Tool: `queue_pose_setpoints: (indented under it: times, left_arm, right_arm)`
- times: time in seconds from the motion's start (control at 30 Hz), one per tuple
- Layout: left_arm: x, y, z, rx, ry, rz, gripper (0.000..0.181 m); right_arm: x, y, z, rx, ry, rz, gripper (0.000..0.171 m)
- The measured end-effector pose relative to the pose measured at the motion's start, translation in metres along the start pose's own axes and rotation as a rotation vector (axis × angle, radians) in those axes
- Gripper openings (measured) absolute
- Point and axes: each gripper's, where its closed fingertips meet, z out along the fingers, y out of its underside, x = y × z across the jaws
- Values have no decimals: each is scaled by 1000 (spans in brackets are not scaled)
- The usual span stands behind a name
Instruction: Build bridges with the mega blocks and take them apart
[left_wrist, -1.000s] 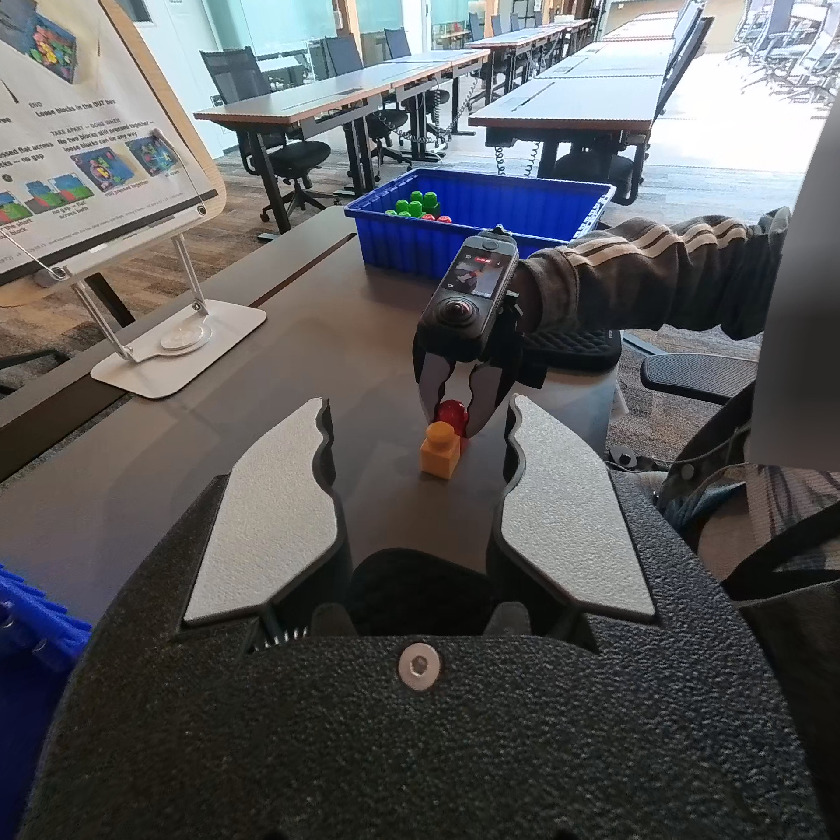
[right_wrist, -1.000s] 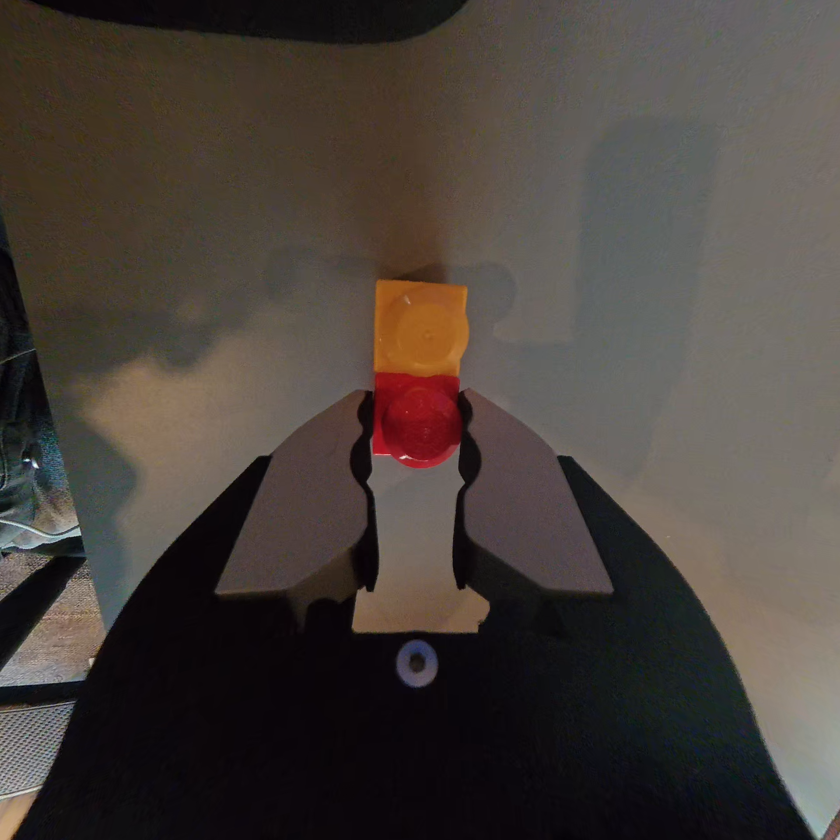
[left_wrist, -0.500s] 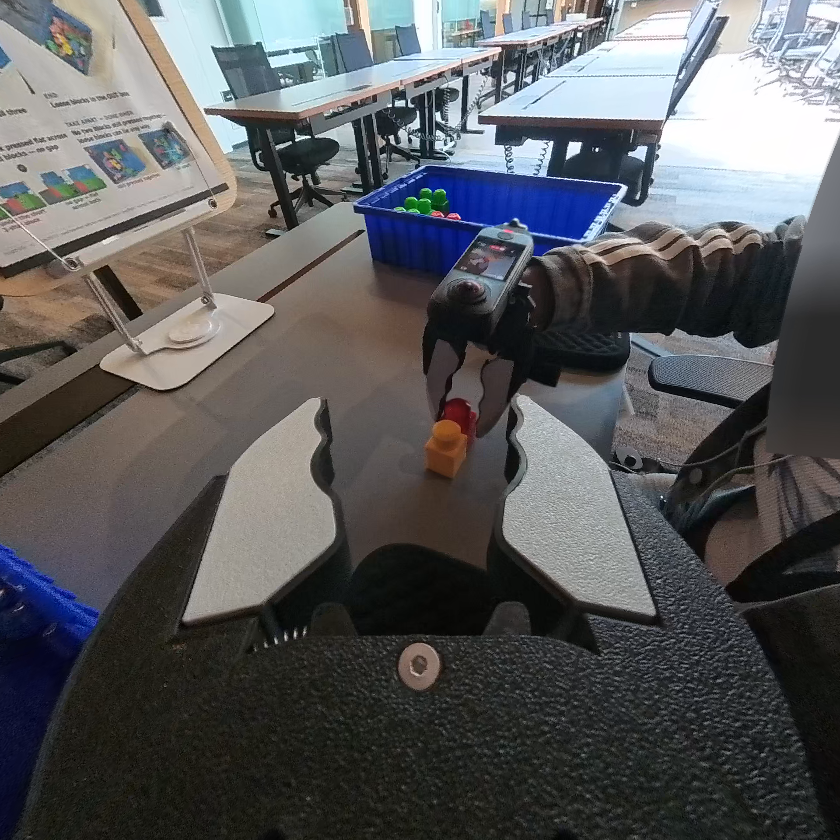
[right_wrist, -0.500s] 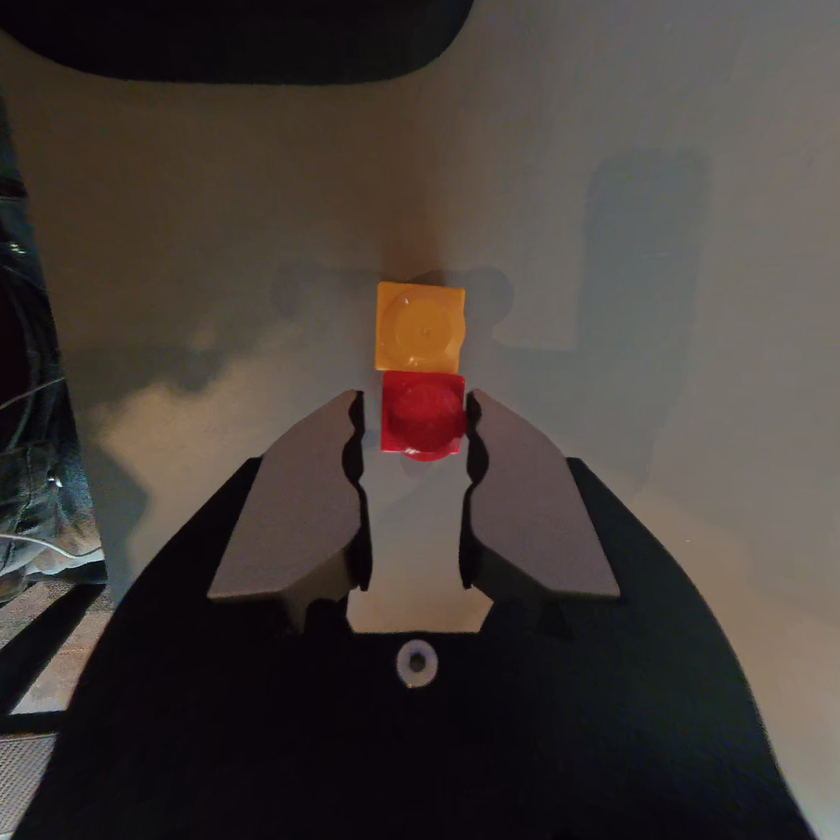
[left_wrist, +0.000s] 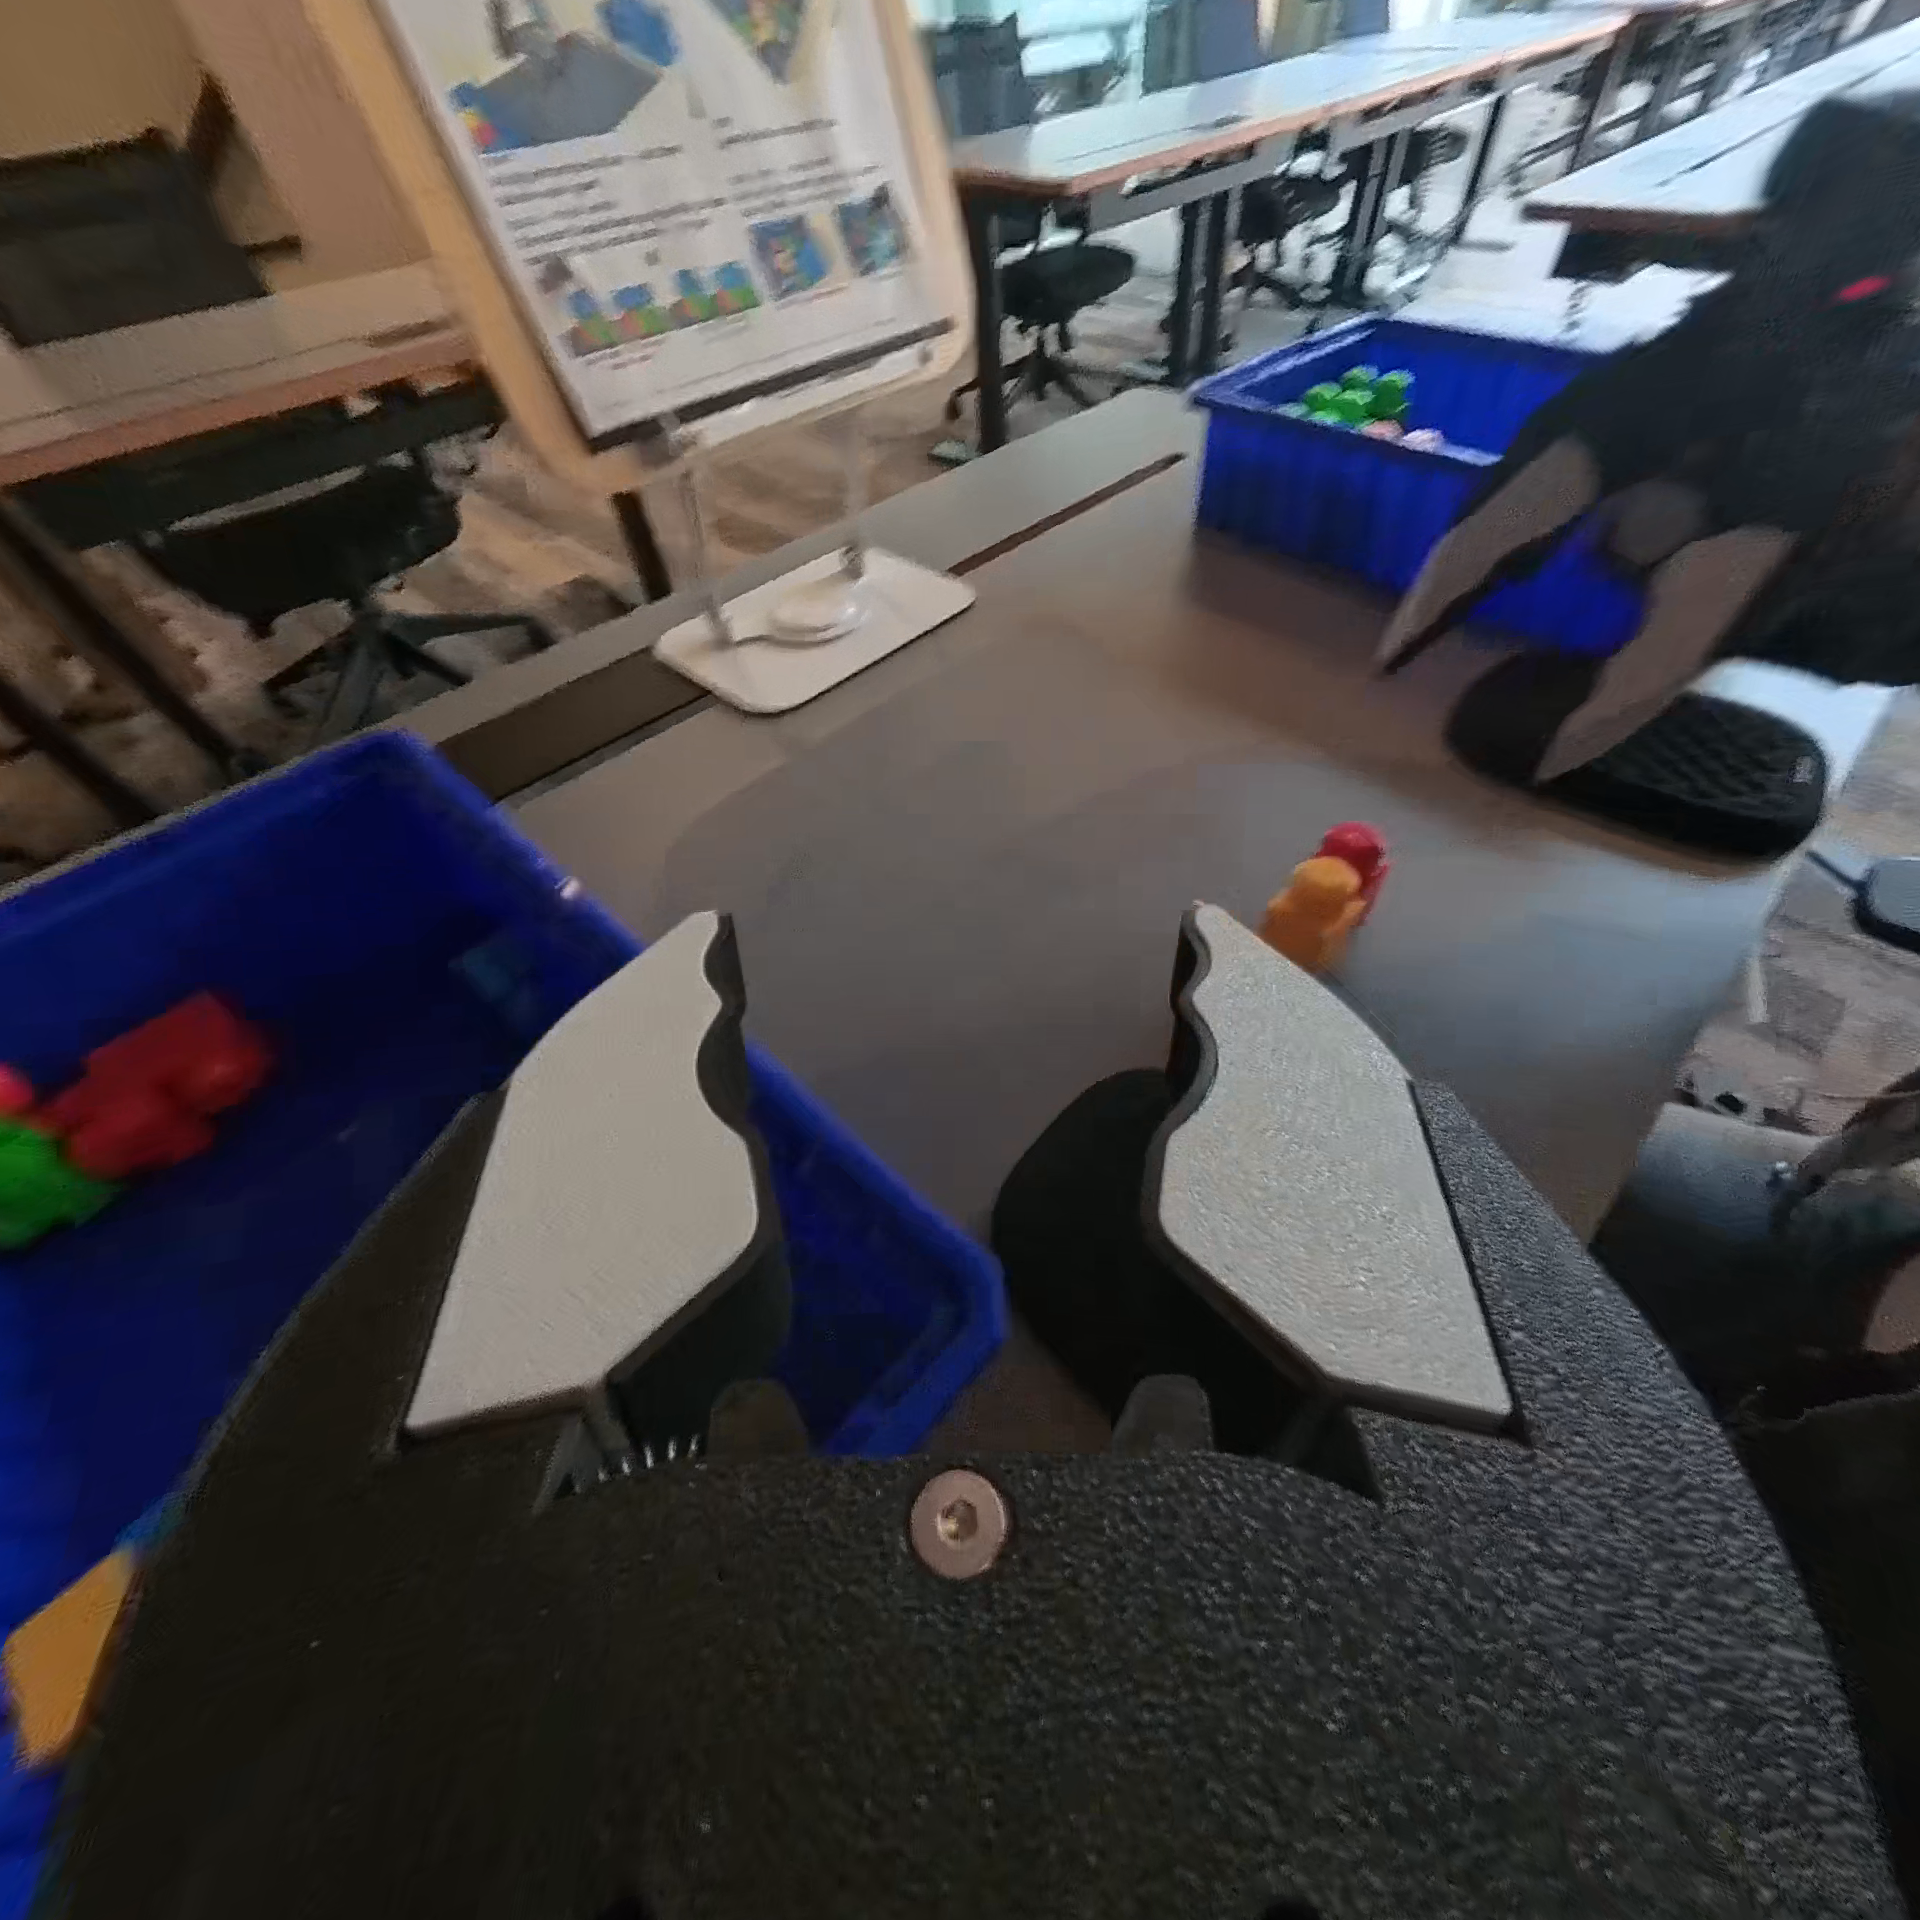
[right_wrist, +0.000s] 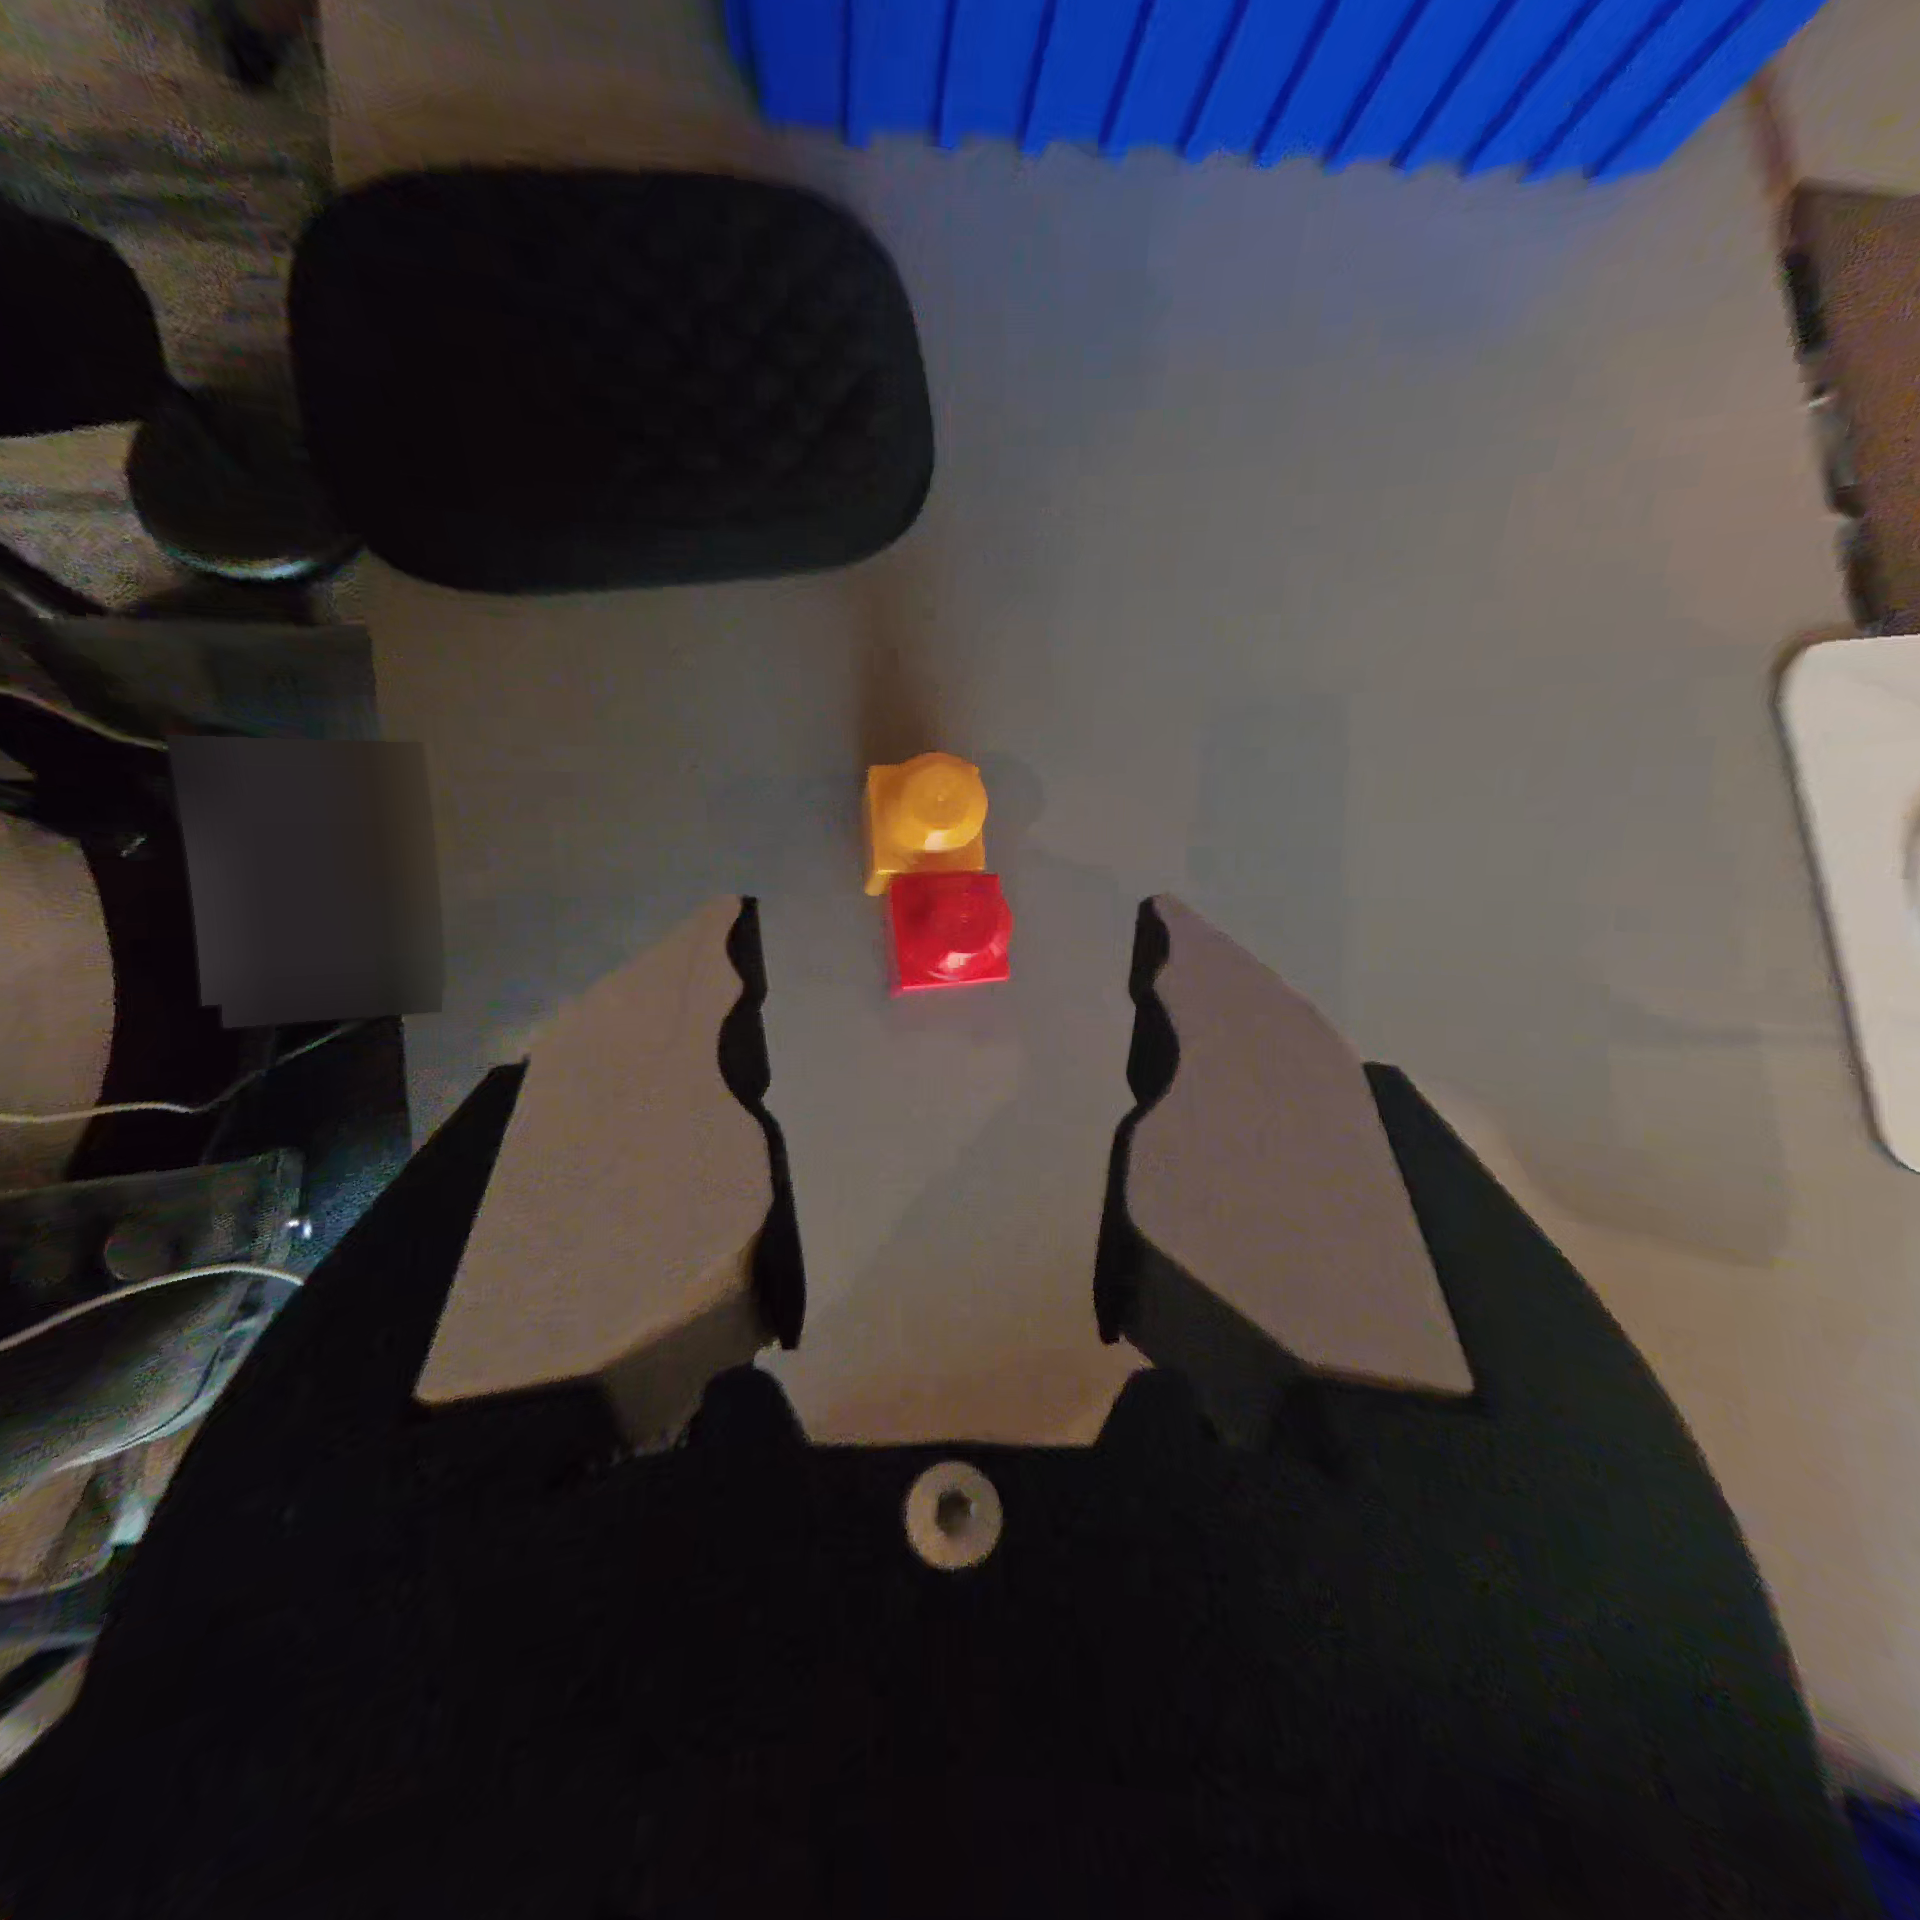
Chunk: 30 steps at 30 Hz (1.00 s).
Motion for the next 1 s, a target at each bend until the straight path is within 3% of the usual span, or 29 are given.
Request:
queue_pose_setpoints:
  times: [0.37,0.53,0.7,0.9,1.0]
  left_arm:
    - [-116,64,-42,-390,-191,-116,70]
    - [-140,100,-46,-585,-185,-219,66]
    - [-152,149,-61,-877,-198,-307,52]
    - [-167,196,-84,-1197,-335,-373,54]
    - [-167,203,-82,-1247,-346,-447,51]
  right_arm:
    - [-3,-2,-71,167,156,39,67]
    - [-4,3,-85,196,181,59,67]
    - [-1,8,-94,220,217,67,66]
    - [11,15,-105,263,260,85,64]
    - [18,19,-110,283,272,94,63]
